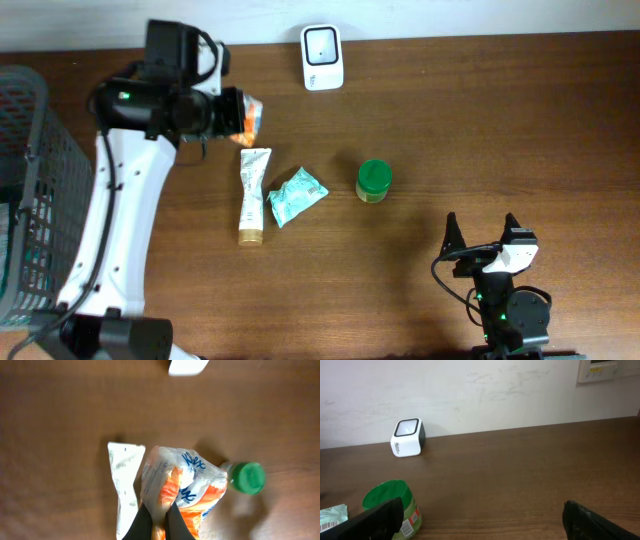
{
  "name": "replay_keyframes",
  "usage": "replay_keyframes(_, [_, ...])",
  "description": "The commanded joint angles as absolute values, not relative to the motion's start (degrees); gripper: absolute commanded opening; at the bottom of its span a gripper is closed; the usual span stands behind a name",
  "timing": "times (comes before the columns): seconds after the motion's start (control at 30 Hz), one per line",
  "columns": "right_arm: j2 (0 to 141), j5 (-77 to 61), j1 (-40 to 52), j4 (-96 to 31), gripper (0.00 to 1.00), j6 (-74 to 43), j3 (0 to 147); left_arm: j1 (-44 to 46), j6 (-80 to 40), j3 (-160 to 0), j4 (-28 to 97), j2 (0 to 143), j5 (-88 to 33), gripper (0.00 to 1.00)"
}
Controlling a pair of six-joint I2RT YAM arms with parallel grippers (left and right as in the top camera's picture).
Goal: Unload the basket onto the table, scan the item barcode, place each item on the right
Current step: 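Carry the orange Kleenex pack out and set it left of the tube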
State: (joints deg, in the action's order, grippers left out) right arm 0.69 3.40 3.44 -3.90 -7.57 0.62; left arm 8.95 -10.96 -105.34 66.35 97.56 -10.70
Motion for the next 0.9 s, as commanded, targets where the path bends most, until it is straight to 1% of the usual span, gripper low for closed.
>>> replay_keyframes(0.0, [0.36,3.46,3.75,-4.34,0.98,-7.94,0.32,6.57,-14.61,-96.62,65.49,98.54,-7.01,0.00])
replay_keyframes(0.07, [0.36,3.46,3.75,-4.34,0.98,-7.94,0.32,5.13,-14.76,-92.86,64.01,98.54,-6.57,0.00])
replay_keyframes(0.27, [0.36,3.46,3.75,-4.34,0.98,-7.94,0.32,1.06,-14.74,-78.19,53.89,98.89,-4.62,0.00])
replay_keyframes(0.4, [0.36,3.46,3.75,-4.34,0.98,-7.94,0.32,0.95,-14.72,-71.59,49.78,100.53,-1.74,0.00])
replay_keyframes(0.57, [0.36,3.46,3.75,-4.34,0.98,-7.94,0.32,1.43,-14.76,-67.46,45.98,103.39,-3.01,0.00])
replay_keyframes(0.87, [0.36,3.46,3.75,-4.34,0.98,-7.94,0.32,4.64,-16.80,-66.76,42.44,106.41,-10.98,0.00])
